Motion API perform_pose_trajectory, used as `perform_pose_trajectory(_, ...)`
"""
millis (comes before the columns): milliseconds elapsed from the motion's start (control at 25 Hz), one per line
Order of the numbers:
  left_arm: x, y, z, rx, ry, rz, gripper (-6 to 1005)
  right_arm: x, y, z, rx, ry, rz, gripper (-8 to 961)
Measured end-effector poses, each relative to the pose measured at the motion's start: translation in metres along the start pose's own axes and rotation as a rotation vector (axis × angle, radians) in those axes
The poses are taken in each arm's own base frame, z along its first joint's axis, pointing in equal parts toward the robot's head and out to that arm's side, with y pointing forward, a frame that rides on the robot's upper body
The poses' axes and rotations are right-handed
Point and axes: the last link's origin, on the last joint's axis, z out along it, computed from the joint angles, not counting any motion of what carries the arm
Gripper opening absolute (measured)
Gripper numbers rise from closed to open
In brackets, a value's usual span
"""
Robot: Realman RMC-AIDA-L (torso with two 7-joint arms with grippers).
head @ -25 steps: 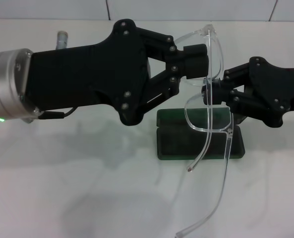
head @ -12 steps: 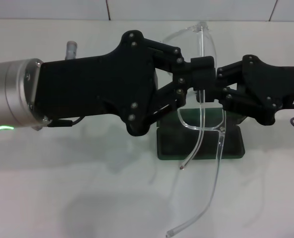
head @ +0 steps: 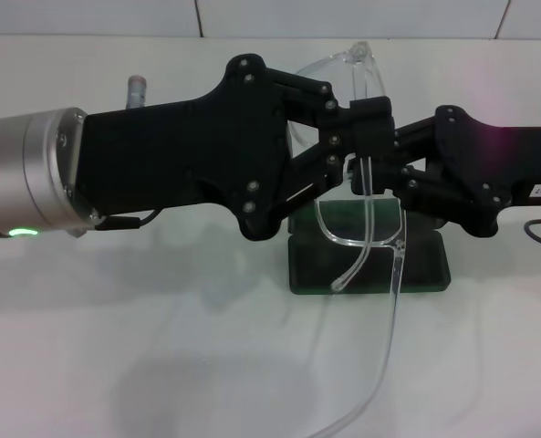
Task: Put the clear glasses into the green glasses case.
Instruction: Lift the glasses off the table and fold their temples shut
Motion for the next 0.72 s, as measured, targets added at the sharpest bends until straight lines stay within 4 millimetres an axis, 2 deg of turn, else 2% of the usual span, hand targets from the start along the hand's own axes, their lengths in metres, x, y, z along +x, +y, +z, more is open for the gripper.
perform_pose_trajectory(720, -0.0105, 0.0028, -0.0018, 0.03, 0.004, 0.055, 68, 0.0016, 0.0025, -0.001, 0.0, -0.023, 0.0, 103)
